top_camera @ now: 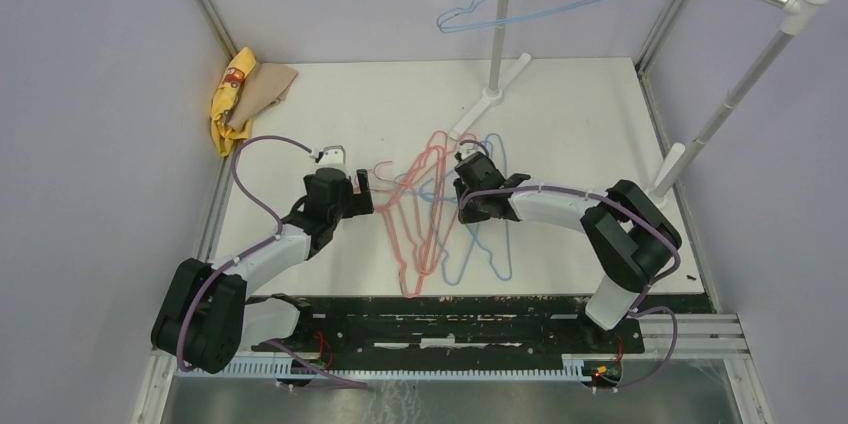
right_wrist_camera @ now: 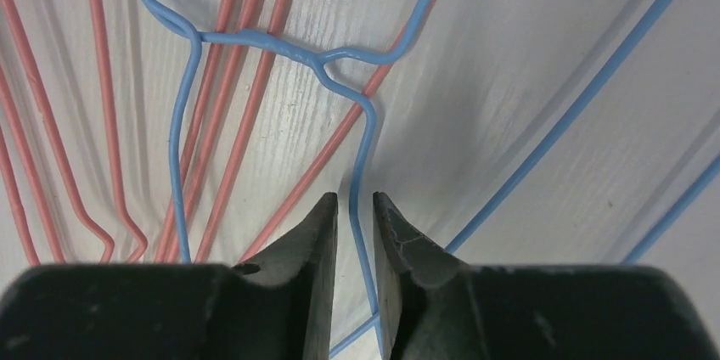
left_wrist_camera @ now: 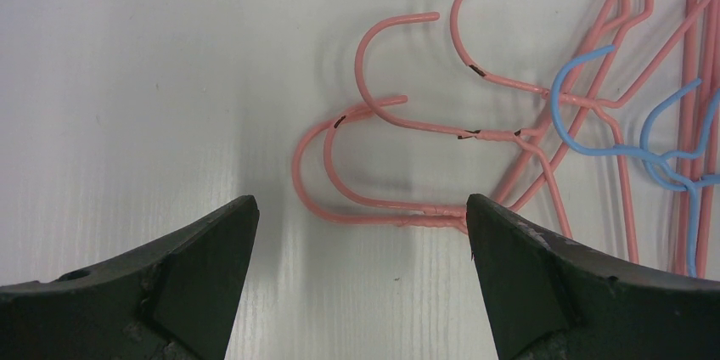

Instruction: Organize the hangers

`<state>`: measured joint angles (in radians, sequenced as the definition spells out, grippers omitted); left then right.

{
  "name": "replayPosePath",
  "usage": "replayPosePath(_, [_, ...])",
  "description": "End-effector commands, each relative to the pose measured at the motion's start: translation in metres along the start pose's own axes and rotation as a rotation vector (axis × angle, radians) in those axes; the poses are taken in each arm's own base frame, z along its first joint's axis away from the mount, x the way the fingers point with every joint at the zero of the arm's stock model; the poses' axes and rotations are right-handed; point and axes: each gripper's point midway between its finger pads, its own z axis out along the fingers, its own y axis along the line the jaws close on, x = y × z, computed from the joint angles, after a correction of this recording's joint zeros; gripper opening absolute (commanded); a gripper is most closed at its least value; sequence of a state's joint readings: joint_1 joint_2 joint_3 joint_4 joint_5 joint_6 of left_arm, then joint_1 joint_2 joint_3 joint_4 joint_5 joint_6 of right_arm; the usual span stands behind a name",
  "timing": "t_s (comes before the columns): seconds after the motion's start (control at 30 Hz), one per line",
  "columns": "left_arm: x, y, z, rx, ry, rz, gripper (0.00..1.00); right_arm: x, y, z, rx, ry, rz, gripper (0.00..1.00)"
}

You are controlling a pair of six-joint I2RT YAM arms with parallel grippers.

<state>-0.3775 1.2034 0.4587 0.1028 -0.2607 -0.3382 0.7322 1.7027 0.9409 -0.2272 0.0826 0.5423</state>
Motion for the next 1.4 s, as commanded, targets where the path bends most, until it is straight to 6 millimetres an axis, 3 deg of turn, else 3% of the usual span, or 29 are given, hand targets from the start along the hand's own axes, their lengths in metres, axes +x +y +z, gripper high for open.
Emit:
replayPosePath(0.0, [-0.021, -0.008, -0.003, 0.024, -0.063, -0.025, 0.99, -0.024, 0.006, -0.01, -0.005, -0.068, 0.0, 0.4])
replayPosePath(0.13, [-0.02, -0.008, -0.002, 0.024, -0.061, -0.026, 0.99, -0.032, 0.017, -0.02, -0.031, -0.09, -0.021, 0.49])
replayPosePath(0.4, [-0.018, -0.009, -0.001, 0.027, -0.053, -0.028, 0.99, -0.041, 0.07, -0.032, -0.125, -0.102, -0.133, 0.48])
replayPosePath(0.73, [-0.019, -0.009, -0.001, 0.027, -0.057, -0.027, 0.99, -0.019, 0.086, 0.0, -0.163, -0.004, -0.144, 0.44])
replayPosePath(0.93, [-0.02, -0.008, -0.001, 0.024, -0.058, -0.023, 0.99, -0.01, 0.084, 0.008, -0.155, 0.023, -0.141, 0.34])
replayPosePath(1.1, [-0.02, -0.008, -0.001, 0.024, -0.057, -0.023, 0.99, -0.009, 0.083, 0.006, -0.162, 0.017, -0.14, 0.16])
replayPosePath(1.23, [-0.02, -0.008, -0.002, 0.022, -0.057, -0.024, 0.99, -0.016, 0.084, -0.008, -0.17, -0.014, -0.133, 0.03])
replayPosePath(1.37, [-0.02, -0.008, -0.001, 0.021, -0.056, -0.023, 0.99, -0.027, 0.084, -0.037, -0.193, -0.068, -0.122, 0.01])
